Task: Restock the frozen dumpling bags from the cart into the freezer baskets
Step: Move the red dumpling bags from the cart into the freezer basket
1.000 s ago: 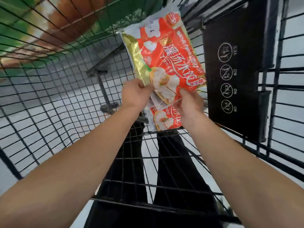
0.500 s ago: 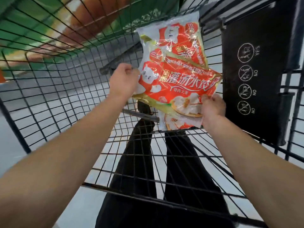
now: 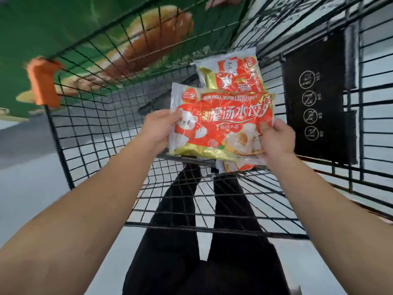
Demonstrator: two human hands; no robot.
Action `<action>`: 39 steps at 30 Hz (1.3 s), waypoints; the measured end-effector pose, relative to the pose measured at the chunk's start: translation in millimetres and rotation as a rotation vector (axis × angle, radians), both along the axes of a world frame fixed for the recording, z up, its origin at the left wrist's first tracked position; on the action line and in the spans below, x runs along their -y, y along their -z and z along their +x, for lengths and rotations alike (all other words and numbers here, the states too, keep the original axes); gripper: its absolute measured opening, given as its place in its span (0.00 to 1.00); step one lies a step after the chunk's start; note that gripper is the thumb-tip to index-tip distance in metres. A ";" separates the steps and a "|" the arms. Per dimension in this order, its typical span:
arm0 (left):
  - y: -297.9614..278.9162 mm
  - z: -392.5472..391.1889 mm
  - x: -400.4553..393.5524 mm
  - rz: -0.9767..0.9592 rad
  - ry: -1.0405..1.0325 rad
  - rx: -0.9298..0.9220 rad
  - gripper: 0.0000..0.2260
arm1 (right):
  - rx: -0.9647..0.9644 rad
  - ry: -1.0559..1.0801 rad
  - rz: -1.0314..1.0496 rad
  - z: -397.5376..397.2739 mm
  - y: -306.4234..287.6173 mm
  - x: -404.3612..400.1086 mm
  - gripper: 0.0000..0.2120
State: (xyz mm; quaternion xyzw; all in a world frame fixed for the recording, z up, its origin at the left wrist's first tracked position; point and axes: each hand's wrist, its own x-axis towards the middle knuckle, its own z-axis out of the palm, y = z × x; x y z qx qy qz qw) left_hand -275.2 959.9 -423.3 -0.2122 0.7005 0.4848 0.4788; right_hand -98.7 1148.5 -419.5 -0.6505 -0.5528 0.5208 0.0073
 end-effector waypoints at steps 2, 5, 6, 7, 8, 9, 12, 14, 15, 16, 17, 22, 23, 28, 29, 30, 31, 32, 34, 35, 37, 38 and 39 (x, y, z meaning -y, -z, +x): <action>-25.8 -11.5 15.3 -0.009 -0.008 -0.074 0.06 | -0.055 -0.049 0.010 -11.8 -20.2 12.8 0.07; -70.0 -23.5 46.2 -0.003 -0.014 -0.231 0.07 | -0.122 -0.133 0.012 -29.0 -50.2 33.0 0.08; -84.8 -24.6 57.2 -0.006 -0.034 -0.269 0.08 | -0.158 -0.144 0.015 -33.7 -57.9 38.2 0.12; -101.1 -25.7 70.5 -0.002 -0.063 -0.309 0.08 | -0.207 -0.150 0.030 -40.1 -69.2 43.3 0.16; -113.8 -25.0 80.9 0.003 -0.075 -0.345 0.08 | -0.238 -0.161 0.041 -43.9 -72.6 43.8 0.19; -123.7 -23.5 90.9 0.007 -0.078 -0.375 0.08 | -0.258 -0.178 0.047 -48.5 -80.3 46.1 0.23; -170.8 -14.3 132.1 0.015 -0.113 -0.489 0.13 | -0.354 -0.192 0.027 -63.7 -132.8 71.2 0.19; -196.4 -7.7 151.4 0.033 -0.152 -0.559 0.11 | -0.409 -0.210 0.018 -68.2 -164.3 86.6 0.13; -214.2 3.2 167.7 0.049 -0.196 -0.604 0.10 | -0.441 -0.227 0.034 -64.1 -185.8 103.2 0.11; -230.7 13.7 181.2 0.060 -0.224 -0.637 0.12 | -0.471 -0.246 0.041 -58.3 -203.9 117.7 0.09; -244.3 22.5 192.6 0.061 -0.243 -0.658 0.14 | -0.496 -0.253 0.044 -54.2 -216.9 128.4 0.07; -299.0 65.5 249.4 0.072 -0.320 -0.781 0.10 | -0.577 -0.333 0.069 -32.4 -279.6 177.3 0.10; -305.2 68.6 257.5 0.074 -0.329 -0.793 0.09 | -0.590 -0.343 0.087 -31.1 -291.0 183.6 0.09; -354.3 83.3 306.4 0.130 -0.389 -0.868 0.11 | -0.641 -0.420 0.190 -20.8 -353.6 230.2 0.09; -364.4 84.3 315.4 0.138 -0.404 -0.896 0.11 | -0.656 -0.428 0.198 -20.9 -363.3 240.1 0.09; -372.3 85.3 326.3 0.149 -0.412 -0.921 0.11 | -0.668 -0.438 0.205 -20.8 -371.2 250.9 0.09; -379.5 85.5 339.3 0.158 -0.419 -0.949 0.10 | -0.677 -0.446 0.210 -22.7 -379.3 263.3 0.09; -381.3 84.5 347.3 0.159 -0.417 -0.956 0.10 | -0.681 -0.444 0.210 -23.4 -384.3 271.1 0.10; -386.2 81.7 372.0 0.158 -0.438 -0.960 0.08 | -0.700 -0.460 0.216 -28.6 -394.2 293.4 0.10; -386.4 79.4 385.5 0.166 -0.452 -0.960 0.08 | -0.701 -0.465 0.216 -32.1 -397.0 304.9 0.10; -387.3 71.1 416.6 0.178 -0.456 -0.947 0.07 | -0.707 -0.473 0.205 -42.3 -401.6 333.3 0.10; -388.1 65.9 429.8 0.179 -0.460 -0.944 0.07 | -0.718 -0.472 0.190 -47.7 -403.4 345.7 0.10; -389.2 59.5 446.6 0.184 -0.463 -0.953 0.08 | -0.721 -0.467 0.175 -55.5 -403.1 361.5 0.10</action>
